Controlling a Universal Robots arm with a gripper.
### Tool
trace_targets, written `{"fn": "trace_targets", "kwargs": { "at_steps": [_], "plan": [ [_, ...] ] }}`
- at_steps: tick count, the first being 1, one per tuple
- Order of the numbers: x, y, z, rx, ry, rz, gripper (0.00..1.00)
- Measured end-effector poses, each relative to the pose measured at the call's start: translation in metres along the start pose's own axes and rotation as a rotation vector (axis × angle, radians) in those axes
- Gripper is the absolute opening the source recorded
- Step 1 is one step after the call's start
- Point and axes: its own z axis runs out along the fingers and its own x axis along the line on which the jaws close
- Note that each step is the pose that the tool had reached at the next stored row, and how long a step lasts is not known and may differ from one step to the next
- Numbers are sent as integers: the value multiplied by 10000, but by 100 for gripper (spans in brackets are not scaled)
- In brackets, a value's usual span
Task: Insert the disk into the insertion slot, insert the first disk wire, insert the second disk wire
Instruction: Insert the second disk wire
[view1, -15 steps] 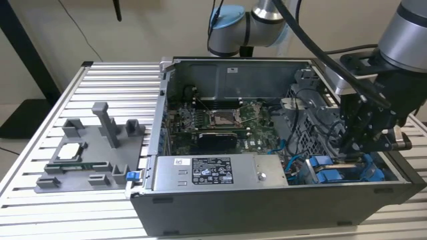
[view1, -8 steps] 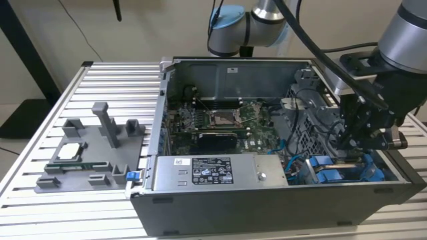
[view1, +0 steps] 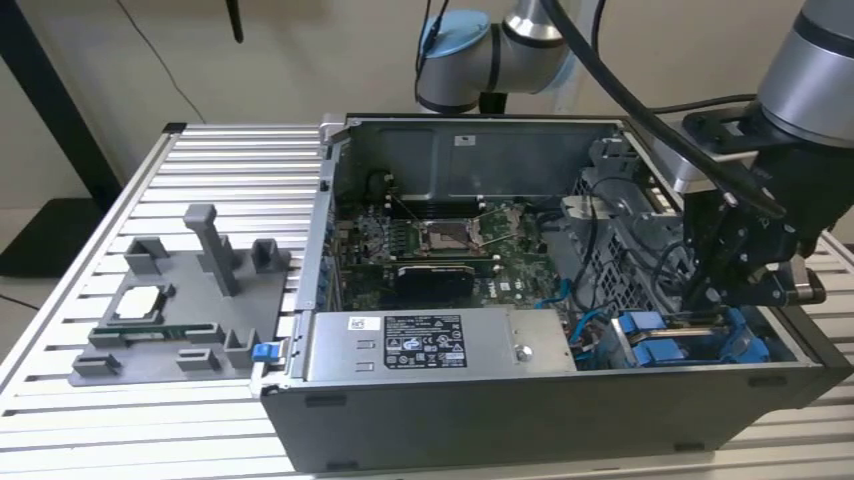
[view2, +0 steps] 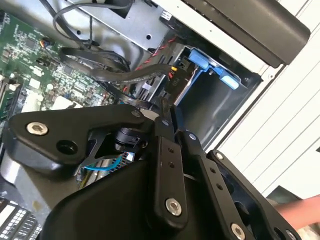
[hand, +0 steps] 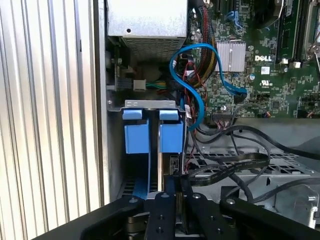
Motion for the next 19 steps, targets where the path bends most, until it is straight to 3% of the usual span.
{"fn": "trace_targets", "kwargs": {
  "at_steps": [10,18,19],
  "plan": [
    [-55,-28,116,-34,253,-21,0],
    [-63,-60,180,-61,317,11,0],
    [-64,-62,163,-61,281,13,100]
  ]
}}
